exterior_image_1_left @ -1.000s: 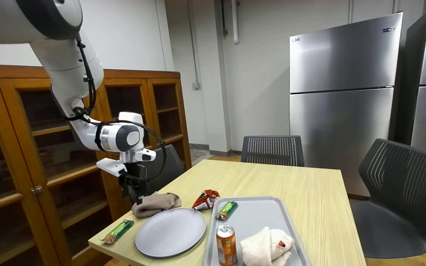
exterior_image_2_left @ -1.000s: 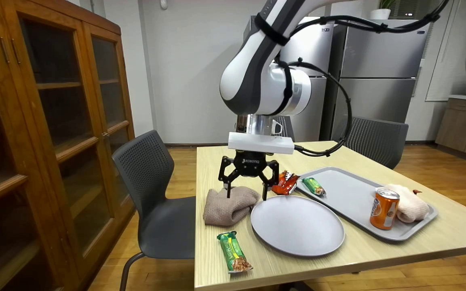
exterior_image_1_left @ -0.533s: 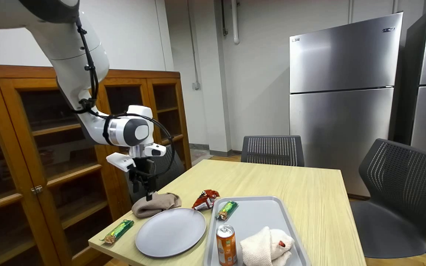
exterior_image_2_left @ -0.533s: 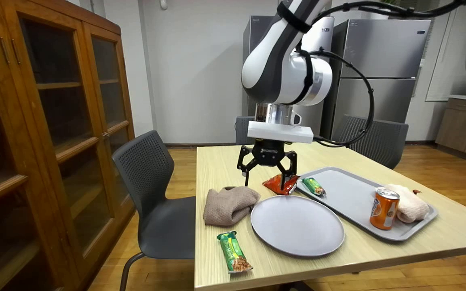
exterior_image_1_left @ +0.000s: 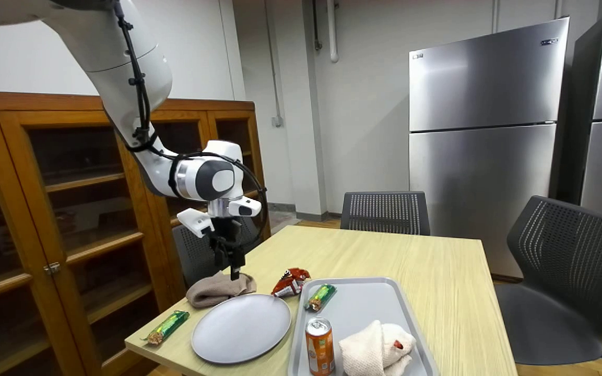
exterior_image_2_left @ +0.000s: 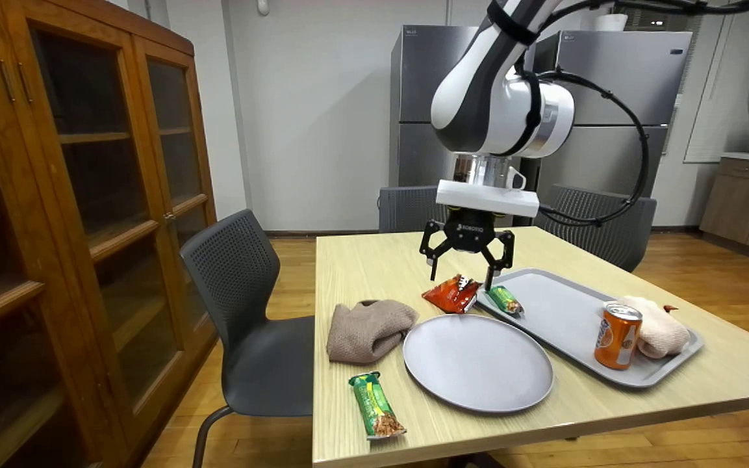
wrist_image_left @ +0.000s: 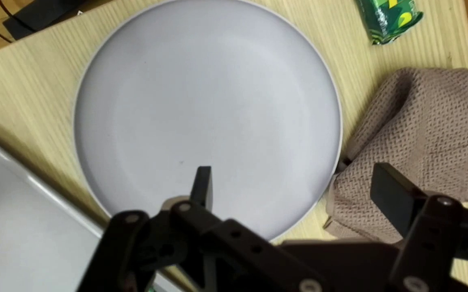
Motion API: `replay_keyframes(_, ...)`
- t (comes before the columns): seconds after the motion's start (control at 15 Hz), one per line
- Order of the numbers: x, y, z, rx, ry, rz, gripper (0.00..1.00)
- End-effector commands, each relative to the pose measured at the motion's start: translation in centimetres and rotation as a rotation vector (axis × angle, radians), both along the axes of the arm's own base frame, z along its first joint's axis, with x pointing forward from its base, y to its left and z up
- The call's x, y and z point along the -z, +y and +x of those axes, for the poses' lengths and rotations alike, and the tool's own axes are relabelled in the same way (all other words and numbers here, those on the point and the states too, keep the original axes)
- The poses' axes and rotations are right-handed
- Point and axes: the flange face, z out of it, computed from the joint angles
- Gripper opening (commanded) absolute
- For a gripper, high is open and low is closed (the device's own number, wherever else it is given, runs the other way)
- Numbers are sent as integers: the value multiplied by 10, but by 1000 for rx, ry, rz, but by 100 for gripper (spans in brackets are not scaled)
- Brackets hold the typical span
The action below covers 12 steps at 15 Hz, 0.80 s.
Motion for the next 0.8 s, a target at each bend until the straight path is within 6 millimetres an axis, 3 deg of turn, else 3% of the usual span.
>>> replay_keyframes(0.0,-10,-26,-3,80,-6,3,100)
replay_keyframes(0.33,-16,-64,-3,147,-13,-3,100)
replay_keyframes(0.73,-25,-96,-8,232,-25,-20,100)
